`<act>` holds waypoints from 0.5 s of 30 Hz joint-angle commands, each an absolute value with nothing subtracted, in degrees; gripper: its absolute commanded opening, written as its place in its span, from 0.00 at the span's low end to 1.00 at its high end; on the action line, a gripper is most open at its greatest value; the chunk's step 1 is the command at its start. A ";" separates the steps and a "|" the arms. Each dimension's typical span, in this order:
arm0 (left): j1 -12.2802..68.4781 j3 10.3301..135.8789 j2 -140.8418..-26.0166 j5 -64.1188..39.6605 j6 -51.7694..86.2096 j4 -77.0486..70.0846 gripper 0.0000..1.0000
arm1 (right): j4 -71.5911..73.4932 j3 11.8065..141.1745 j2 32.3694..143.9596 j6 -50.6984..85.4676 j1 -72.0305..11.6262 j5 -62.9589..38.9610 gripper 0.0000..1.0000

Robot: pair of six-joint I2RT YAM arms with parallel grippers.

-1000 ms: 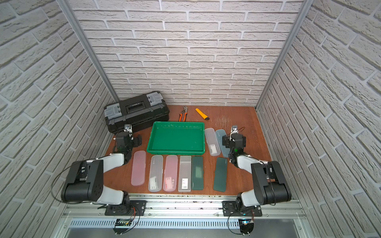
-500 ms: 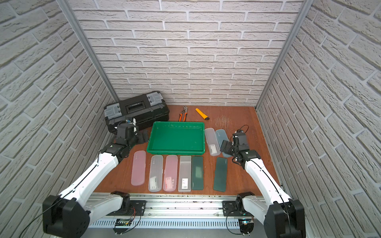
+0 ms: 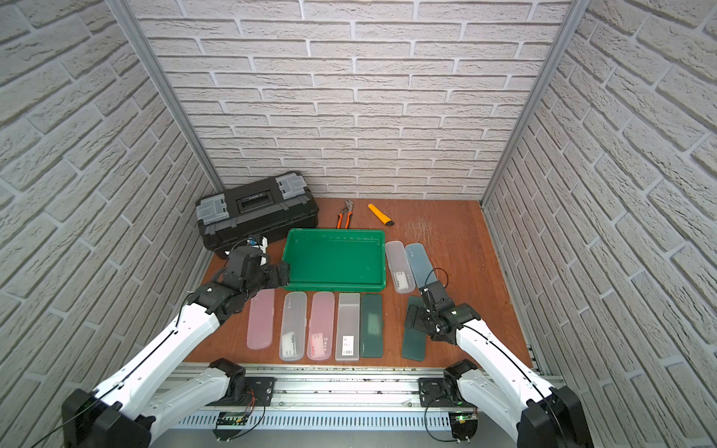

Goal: Put the pencil case into the storage box
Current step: Pick up the pencil case from the center of the board.

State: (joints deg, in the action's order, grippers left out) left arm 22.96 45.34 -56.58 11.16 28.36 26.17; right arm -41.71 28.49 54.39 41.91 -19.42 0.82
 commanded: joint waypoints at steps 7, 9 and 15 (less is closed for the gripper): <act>24.24 44.40 -57.36 10.46 29.05 23.18 0.98 | -40.07 27.70 56.90 46.06 -25.06 2.60 0.99; 24.60 44.71 -57.97 10.38 29.07 23.06 0.98 | -39.53 27.51 58.35 46.75 -26.37 3.01 0.99; 26.01 44.51 -59.53 10.81 28.83 22.22 0.98 | -36.44 26.06 62.18 49.05 -29.36 5.50 0.93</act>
State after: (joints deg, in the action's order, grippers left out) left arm 25.36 45.23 -59.09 10.81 28.60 24.84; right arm -38.74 27.16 61.32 46.70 -28.12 3.16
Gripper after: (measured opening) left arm 0.985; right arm 0.939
